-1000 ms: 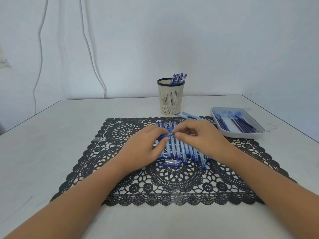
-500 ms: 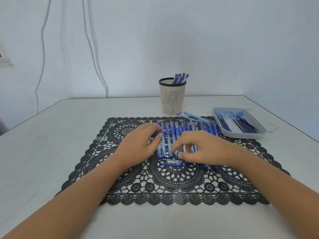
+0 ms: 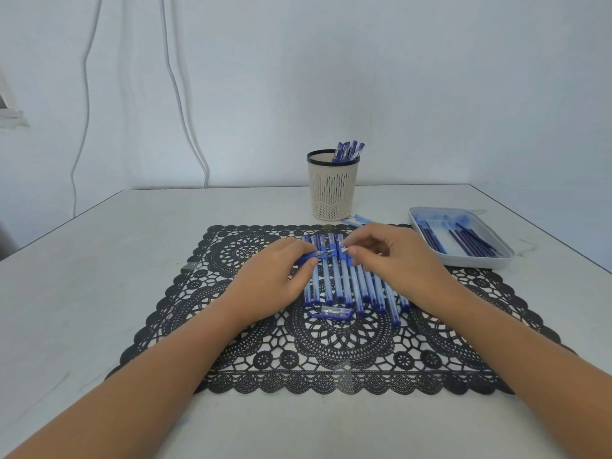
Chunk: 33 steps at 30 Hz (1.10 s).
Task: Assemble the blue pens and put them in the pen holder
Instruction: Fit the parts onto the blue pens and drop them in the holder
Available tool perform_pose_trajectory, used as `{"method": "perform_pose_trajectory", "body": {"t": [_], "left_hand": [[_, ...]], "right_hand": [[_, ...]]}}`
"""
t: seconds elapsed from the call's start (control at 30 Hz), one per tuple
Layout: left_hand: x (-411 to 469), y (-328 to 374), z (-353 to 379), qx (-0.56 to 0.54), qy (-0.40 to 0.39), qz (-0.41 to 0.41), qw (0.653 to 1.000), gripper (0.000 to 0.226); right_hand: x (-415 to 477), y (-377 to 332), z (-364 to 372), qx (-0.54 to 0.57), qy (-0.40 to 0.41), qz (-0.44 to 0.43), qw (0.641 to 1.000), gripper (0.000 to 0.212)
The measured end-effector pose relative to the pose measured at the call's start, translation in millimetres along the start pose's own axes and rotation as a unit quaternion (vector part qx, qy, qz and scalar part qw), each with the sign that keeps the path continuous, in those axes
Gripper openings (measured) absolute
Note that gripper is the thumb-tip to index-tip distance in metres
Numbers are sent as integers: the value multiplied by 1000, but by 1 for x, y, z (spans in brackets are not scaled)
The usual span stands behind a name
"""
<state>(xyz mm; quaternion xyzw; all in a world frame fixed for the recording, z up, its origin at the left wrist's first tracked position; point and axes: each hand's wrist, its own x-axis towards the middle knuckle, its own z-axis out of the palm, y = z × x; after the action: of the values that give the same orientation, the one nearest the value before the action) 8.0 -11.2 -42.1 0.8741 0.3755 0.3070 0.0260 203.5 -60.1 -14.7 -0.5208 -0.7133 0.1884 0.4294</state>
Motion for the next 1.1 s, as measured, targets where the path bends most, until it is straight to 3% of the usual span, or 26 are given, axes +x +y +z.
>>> {"method": "perform_pose_trajectory", "body": {"t": [0.17,0.6,0.7,0.83,1.0,1.1], "left_hand": [[0,3,0,4,-3,11,1000,28],[-1,11,2,-4,8,47,999,46],[-1,14,2,7,18,58,998,42],[-2,18,3,20,17,77,997,39],[-1,17,3,15,24,77,997,40],[-1,18,2,20,27,82,996,40]], "right_hand": [[1,2,2,17,19,14,1000,14],[1,4,8,8,-20,-17,1000,18],[-1,1,8,-22,-20,-11,999,7],[-2,-1,8,-57,-48,11,997,38],[-3,-1,4,-52,-90,1,995,6],[-3,-3,3,-74,-80,1,994,22]]}}
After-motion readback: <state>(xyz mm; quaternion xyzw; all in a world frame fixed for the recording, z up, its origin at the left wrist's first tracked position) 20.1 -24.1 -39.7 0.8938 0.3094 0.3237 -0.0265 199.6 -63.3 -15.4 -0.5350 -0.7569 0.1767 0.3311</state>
